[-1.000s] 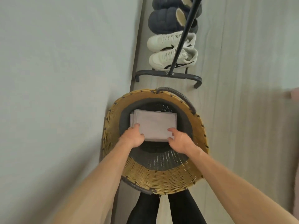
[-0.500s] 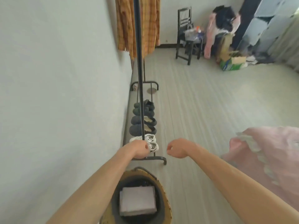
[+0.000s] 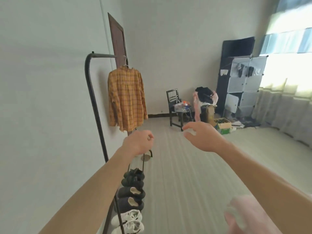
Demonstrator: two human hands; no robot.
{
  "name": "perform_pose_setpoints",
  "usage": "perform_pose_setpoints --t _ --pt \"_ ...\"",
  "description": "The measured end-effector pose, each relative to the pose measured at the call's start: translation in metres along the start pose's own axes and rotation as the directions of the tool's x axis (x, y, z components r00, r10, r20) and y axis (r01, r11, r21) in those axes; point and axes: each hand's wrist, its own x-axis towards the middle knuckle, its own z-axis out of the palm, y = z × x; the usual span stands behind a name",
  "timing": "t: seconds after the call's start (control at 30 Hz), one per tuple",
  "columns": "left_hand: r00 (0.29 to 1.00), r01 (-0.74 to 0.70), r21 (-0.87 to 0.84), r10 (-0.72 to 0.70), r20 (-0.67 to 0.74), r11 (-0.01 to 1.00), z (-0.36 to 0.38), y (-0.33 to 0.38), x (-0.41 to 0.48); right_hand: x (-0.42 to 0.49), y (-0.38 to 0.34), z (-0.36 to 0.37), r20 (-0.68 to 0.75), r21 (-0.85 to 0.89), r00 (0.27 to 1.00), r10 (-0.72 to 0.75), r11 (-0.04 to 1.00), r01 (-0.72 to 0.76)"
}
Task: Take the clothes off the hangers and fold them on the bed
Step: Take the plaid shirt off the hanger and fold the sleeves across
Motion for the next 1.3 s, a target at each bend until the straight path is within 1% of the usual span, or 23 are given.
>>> perform_pose_setpoints --t 0.07,0.13,0.2,0.33,0.47,0.6,0.7,0.77,0.83,0.9,0.97,1.07,1.17,1.3 --pt "0.996 -0.020 0.057 0.025 -0.084 0.998 -0.011 0.023 0.004 0.000 0.014 -0.023 -0.097 0.053 0.995 -0.021 0.998 0.026" --pt "0.989 -0.026 0.119 0.043 -0.141 0.993 -0.020 0.040 0.009 0.005 0.026 -0.037 -0.170 0.055 0.984 -0.046 0.997 0.056" --pt "0.987 -0.010 0.142 0.033 -0.159 0.990 -0.029 0.050 0.018 0.014 0.037 -0.044 -0.229 0.037 0.971 -0.073 0.996 0.083" --pt "0.983 0.019 0.178 0.014 -0.185 0.984 -0.040 0.067 0.060 0.046 0.061 -0.055 -0.284 0.037 0.958 -0.034 0.998 0.046" --pt "0.982 0.028 0.171 0.005 -0.189 0.985 -0.041 0.068 0.107 0.094 0.077 -0.056 -0.260 0.010 0.964 -0.057 0.998 0.062" --pt "0.969 0.007 0.175 0.037 -0.244 0.984 -0.043 0.055 0.175 0.166 0.088 -0.058 -0.241 -0.052 0.966 -0.089 0.996 0.079" --pt "0.962 -0.010 0.160 0.053 -0.266 0.987 -0.051 0.040 0.235 0.231 0.093 -0.056 -0.222 -0.073 0.971 -0.089 0.995 0.074" --pt "0.959 -0.015 0.180 0.065 -0.277 0.984 -0.060 0.031 0.273 0.272 0.094 -0.058 -0.194 -0.081 0.977 -0.091 0.994 0.076" --pt "0.939 -0.032 0.208 0.101 -0.330 0.978 -0.073 0.022 0.314 0.316 0.093 -0.062 -0.195 -0.074 0.976 -0.096 0.994 0.083" --pt "0.923 -0.048 0.195 0.118 -0.367 0.980 -0.084 0.015 0.351 0.357 0.092 -0.064 -0.188 -0.083 0.977 -0.100 0.993 0.085" --pt "0.921 -0.059 0.171 0.120 -0.372 0.984 -0.088 0.008 0.386 0.395 0.094 -0.061 -0.178 -0.099 0.978 -0.105 0.991 0.089" --pt "0.911 -0.046 0.150 0.103 -0.400 0.988 -0.089 -0.008 0.435 0.454 0.098 -0.052 -0.174 -0.106 0.977 -0.125 0.989 0.107" --pt "0.907 -0.019 0.173 0.089 -0.411 0.985 -0.087 -0.027 0.482 0.515 0.103 -0.037 -0.145 -0.113 0.975 -0.170 0.982 0.154" --pt "0.909 0.068 0.219 0.030 -0.415 0.973 -0.086 -0.052 0.547 0.603 0.108 -0.020 -0.118 -0.087 0.962 -0.246 0.968 0.237"
